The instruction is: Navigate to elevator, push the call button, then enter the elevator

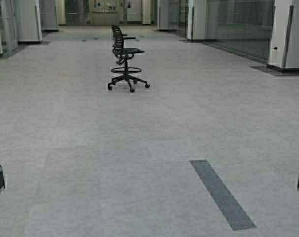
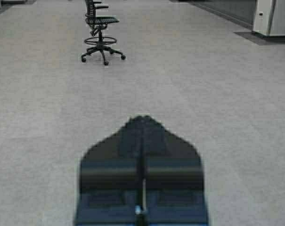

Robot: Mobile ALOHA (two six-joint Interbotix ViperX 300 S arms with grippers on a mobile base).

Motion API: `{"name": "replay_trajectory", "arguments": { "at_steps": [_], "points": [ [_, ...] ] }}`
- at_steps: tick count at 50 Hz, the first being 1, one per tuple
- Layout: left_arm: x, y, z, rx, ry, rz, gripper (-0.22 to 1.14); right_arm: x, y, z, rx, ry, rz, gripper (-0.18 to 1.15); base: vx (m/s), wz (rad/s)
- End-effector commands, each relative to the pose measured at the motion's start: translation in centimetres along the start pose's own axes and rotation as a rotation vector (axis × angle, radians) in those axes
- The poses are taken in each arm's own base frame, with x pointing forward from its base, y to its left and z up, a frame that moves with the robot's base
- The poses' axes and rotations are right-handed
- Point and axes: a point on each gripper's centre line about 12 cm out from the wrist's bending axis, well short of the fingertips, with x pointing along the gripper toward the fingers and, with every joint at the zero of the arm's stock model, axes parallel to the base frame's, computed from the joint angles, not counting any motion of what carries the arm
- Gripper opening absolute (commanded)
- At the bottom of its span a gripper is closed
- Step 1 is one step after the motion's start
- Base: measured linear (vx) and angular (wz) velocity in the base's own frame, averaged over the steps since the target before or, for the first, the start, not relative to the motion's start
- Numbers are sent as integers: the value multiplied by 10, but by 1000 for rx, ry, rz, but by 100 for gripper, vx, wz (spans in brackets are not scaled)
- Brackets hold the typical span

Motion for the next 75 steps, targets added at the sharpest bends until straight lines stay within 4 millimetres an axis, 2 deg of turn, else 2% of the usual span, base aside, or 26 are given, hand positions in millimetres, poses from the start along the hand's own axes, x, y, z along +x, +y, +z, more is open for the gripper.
{"name": "replay_trajectory", "arguments": {
  "at_steps": [1, 7, 29, 36, 48, 75],
  "points": [
    [-5, -1, -6, -28, 5, -2, -3, 0, 0, -6, 9, 15, 0, 2, 1, 1],
    [-6, 0, -2, -38, -11, -1, 3, 0, 0, -8, 23, 11, 1, 5, 2, 0],
    [-7, 0, -6, -86, -2, 0, 2, -3, 0, -10, 28, -31, 1, 5, 9, 1],
    [-6, 0, -12, -99, 21, 1, 2, -5, 0, -10, 29, -63, 2, 5, 22, -2],
    [-5, 0, -11, -147, 17, 2, 2, -4, 0, -9, 66, -67, 4, 5, 32, -2],
    [-6, 0, -15, -125, 3, 1, 3, -5, 0, -11, 72, -60, 4, 5, 44, 14]
  ]
}}
